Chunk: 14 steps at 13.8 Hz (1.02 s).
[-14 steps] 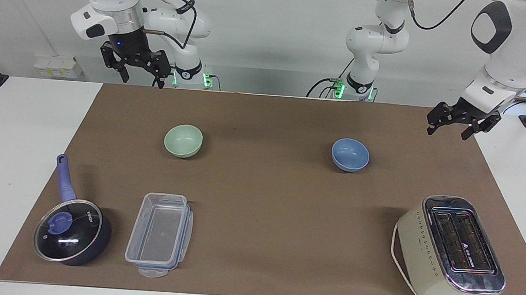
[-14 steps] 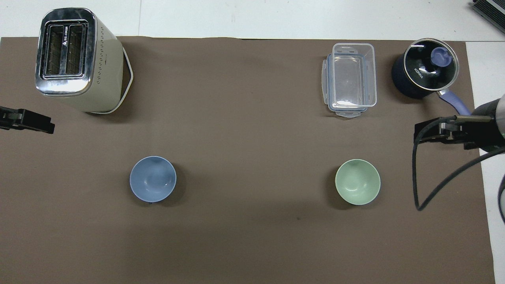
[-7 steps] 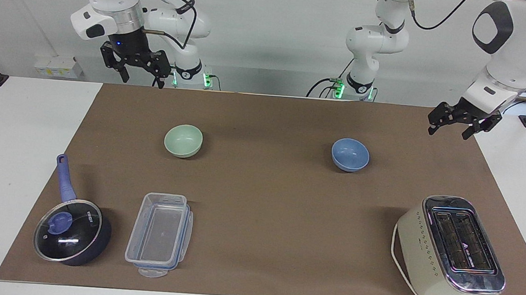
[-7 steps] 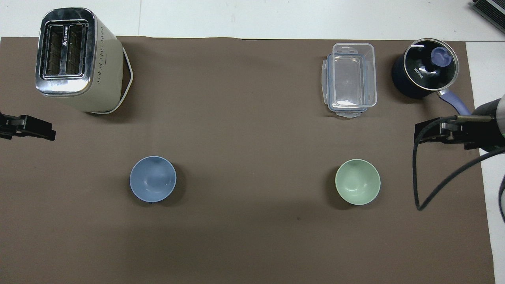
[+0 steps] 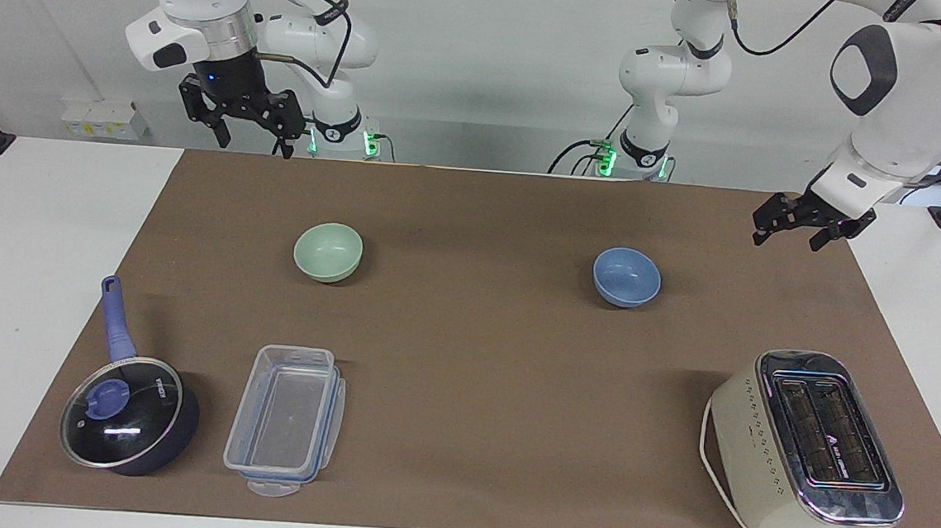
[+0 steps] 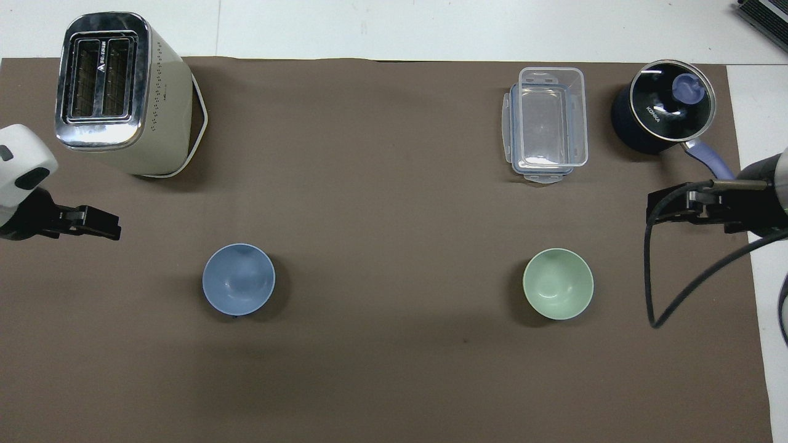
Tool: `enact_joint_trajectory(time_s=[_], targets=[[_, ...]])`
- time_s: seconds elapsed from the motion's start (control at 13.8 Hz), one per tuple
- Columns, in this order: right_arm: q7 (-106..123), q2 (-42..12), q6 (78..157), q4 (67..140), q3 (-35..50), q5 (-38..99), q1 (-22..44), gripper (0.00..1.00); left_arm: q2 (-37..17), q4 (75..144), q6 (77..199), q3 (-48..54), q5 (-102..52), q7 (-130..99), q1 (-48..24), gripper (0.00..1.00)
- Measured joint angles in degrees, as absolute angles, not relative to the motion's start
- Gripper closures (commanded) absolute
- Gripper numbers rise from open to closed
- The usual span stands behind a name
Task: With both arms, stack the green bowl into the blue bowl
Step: 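Reach the left gripper toward the rim of the blue bowl, then close the left gripper on the blue bowl's rim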
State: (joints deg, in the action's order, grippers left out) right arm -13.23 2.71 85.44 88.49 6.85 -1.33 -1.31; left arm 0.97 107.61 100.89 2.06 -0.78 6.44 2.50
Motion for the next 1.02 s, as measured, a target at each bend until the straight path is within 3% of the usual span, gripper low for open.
enact_joint_trajectory(time_s=[0.73, 1.02], targets=[[-13.2, 2.7, 85.4, 88.5, 6.9, -1.3, -1.3, 0.00, 2.2, 118.7, 108.2, 2.9, -0.8, 6.3, -6.5, 0.00], [-13.2, 2.7, 85.4, 88.5, 6.9, -1.3, -1.4, 0.00, 2.3, 128.2, 118.0, 2.9, -0.9, 2.5, -8.3, 0.00]])
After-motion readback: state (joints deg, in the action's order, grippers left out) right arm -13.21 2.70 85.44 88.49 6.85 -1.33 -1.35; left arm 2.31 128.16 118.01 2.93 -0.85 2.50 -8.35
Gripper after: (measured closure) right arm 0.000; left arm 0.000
